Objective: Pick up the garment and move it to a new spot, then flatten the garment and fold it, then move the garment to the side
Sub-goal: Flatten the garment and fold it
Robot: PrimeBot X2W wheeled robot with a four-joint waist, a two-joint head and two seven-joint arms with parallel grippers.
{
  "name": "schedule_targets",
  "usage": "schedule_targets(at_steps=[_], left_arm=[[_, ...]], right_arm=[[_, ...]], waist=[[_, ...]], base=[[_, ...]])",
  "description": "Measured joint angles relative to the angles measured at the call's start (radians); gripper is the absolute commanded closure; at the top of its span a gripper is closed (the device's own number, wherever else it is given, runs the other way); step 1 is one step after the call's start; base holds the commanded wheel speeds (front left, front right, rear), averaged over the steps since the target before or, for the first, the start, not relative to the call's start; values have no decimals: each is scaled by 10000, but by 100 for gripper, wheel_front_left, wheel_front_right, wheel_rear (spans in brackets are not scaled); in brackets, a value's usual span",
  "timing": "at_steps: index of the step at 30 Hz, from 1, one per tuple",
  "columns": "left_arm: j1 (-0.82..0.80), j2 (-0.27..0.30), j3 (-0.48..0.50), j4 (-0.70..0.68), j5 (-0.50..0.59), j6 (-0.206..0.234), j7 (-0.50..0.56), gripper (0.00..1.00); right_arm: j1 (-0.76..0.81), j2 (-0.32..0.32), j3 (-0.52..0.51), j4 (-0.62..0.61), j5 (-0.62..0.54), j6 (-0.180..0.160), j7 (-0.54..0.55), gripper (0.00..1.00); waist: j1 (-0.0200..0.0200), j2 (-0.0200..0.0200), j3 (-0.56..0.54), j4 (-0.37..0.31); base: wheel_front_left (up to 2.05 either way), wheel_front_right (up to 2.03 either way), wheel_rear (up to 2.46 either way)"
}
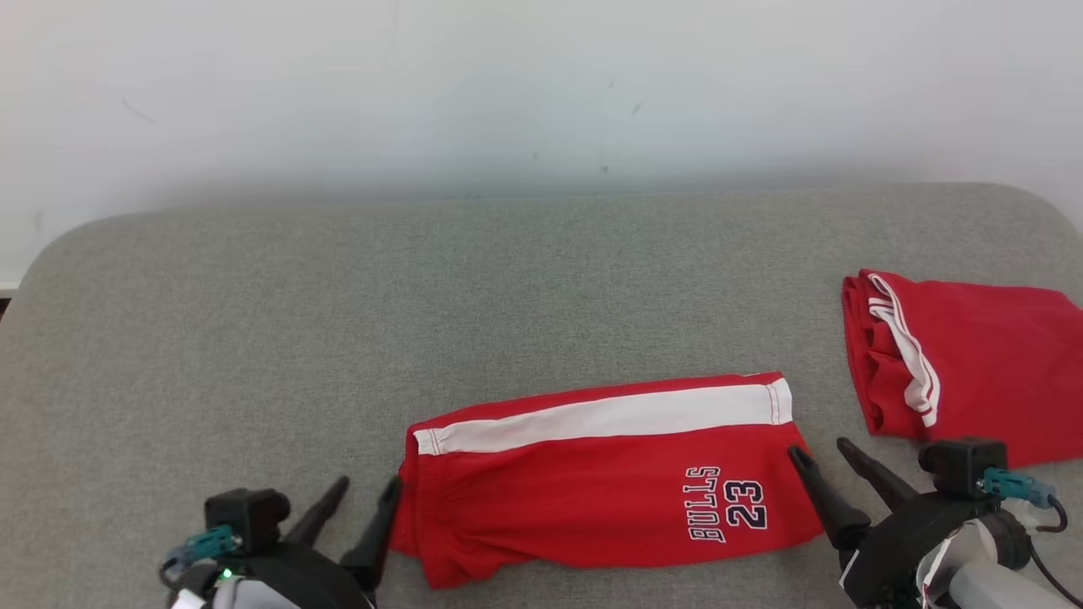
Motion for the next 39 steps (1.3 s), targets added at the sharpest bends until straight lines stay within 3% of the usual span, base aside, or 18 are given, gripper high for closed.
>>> schedule_targets(at_steps=[6, 11, 22, 27, 35, 39], left_arm=[[13, 301, 192, -324, 997, 869, -899, 0], [400, 474, 366, -449, 1630, 1110, -1294, 0], [1196, 385, 1576, -761, 2274, 1198, -1482, 0], [1685, -36, 2997, -646, 2610, 1202, -1501, 0], [1815, -817, 3720, -1149, 3724, 1198, -1511, 0], [1822, -909, 3885, -1281, 4136, 1200, -1511, 0]], right_arm=[[12, -290, -155, -324, -587, -337, -59, 0], [127, -380, -506, -499, -932, -650, -61, 0], [895, -362, -1941, -1289, -1735, -1020, -63, 0], [1285, -142, -2476, -1632, -2059, -1080, -63, 0], [1689, -84, -3149, -1850, -2527, -1154, -65, 0], [1749, 25, -3154, -1680, -2614, -1154, -73, 0]], waist=[[0, 0, -135, -194], [0, 0, -193, -364], [1, 0, -188, -509], [1, 0, -145, -516], [1, 0, 66, -303], [1, 0, 71, -83]], base=[[0, 0, 0], [0, 0, 0], [0, 0, 0], [0, 0, 0], [0, 0, 0], [0, 0, 0]])
